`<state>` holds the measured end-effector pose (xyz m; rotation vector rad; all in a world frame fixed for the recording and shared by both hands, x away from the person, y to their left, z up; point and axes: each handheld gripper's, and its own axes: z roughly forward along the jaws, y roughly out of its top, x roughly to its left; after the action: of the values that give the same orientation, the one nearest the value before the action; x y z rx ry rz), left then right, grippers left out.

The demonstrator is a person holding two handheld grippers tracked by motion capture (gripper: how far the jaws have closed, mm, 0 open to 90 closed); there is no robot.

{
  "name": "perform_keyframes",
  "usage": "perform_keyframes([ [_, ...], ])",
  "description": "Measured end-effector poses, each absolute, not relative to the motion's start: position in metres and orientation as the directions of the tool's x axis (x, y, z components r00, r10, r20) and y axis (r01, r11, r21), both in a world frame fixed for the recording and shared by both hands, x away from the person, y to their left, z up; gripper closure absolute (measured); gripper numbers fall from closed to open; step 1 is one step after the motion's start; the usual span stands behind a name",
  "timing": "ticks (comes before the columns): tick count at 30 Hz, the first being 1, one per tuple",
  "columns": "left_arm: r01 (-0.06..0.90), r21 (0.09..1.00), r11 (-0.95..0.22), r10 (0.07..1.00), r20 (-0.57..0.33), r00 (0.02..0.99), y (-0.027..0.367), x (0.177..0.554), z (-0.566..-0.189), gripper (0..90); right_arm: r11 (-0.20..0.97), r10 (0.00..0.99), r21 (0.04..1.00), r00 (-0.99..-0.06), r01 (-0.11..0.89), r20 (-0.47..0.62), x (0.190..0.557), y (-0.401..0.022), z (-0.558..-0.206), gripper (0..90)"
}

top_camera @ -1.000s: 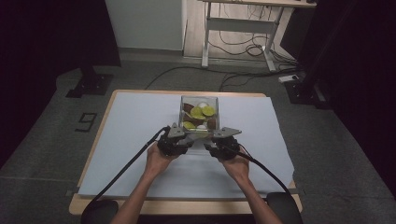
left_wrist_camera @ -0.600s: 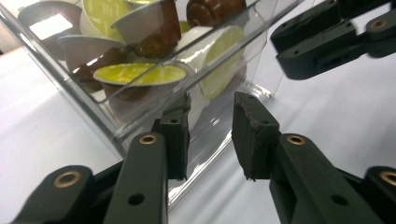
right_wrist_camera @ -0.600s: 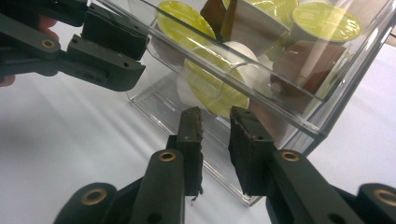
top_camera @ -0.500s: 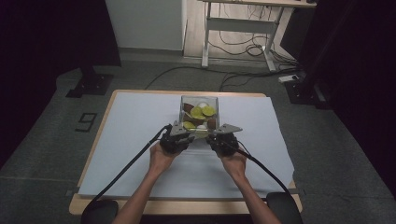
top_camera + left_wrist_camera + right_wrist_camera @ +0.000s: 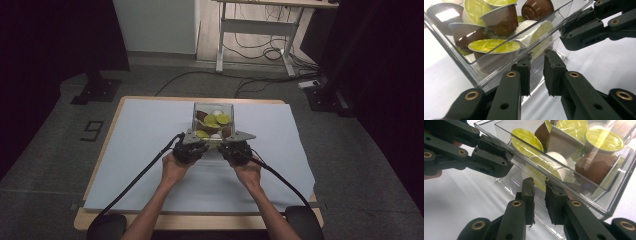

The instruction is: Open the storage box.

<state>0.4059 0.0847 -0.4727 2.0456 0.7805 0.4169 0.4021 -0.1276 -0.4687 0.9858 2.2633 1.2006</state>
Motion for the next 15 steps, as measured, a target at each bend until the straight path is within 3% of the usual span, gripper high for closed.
perform_keyframes([
  [15,0.35,0.829,-0.436,0.648,0.019,0.762,0.085,0.394,-0.473,78.1,0.394,0.71,0.836,-0.704,0.381,-0.014,0.395,-0.13,-0.468,73.6],
])
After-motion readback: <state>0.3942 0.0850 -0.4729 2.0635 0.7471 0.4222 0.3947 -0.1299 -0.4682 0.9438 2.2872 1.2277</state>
